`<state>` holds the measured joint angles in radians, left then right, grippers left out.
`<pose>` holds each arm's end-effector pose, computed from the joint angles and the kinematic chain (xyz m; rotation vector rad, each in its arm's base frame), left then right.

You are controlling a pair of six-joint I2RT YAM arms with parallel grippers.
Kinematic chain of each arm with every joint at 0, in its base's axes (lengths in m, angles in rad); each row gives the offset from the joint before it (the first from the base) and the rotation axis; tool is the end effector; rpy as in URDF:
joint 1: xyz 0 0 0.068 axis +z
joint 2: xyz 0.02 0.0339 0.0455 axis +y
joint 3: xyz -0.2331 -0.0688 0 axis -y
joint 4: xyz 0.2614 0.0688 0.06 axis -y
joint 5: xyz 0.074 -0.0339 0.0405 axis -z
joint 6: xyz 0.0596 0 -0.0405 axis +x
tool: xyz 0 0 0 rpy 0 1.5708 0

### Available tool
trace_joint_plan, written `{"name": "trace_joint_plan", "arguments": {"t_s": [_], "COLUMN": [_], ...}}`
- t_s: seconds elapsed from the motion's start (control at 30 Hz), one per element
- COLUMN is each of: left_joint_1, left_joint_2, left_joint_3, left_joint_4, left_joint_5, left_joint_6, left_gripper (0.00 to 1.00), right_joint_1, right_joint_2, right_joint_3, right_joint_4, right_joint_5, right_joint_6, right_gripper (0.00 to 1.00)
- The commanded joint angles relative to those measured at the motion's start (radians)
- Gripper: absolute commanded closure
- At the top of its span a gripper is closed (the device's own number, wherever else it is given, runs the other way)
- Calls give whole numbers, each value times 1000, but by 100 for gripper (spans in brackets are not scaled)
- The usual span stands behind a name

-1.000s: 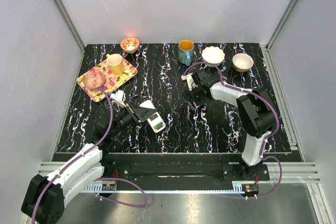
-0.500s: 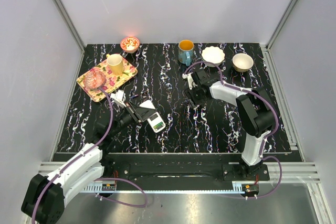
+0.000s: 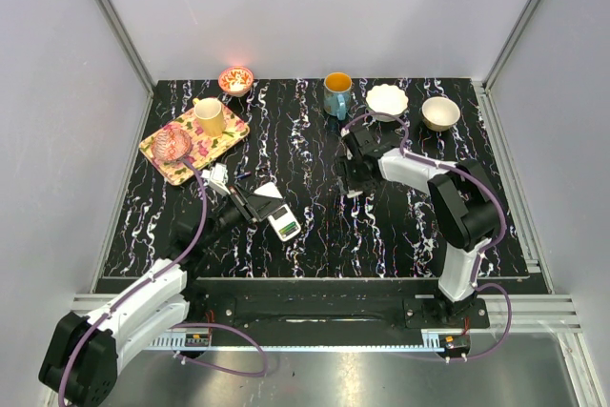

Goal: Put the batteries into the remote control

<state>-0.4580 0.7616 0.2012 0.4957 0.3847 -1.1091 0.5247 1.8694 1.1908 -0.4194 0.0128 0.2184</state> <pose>0.1996 -0.1233 0.1779 -0.2690 1.8420 -1.4641 0.3384 0.1950 0.1000 -0.4060 2.6572 0.2191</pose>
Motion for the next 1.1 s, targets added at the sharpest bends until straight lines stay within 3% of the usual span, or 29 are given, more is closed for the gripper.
{"name": "trace_joint_plan", "arguments": {"t_s": [0.0, 0.5, 1.07], "left_joint_1": [-4, -4, -4], "left_joint_2": [-2, 16, 24], "left_joint_3": [40, 38, 27], "left_joint_4": [69, 87, 101], "left_joint_5": [-3, -7, -18], "left_joint_6": [2, -5, -11], "left_gripper": [100, 100, 100], "right_joint_1": [18, 49, 49], "right_joint_2": [-10, 45, 114], "right_joint_3": [9, 44, 118], "right_joint_4": [-97, -174, -170], "right_joint_5": [41, 102, 116], "right_joint_6": [47, -93, -96], "right_gripper": [27, 30, 28]}}
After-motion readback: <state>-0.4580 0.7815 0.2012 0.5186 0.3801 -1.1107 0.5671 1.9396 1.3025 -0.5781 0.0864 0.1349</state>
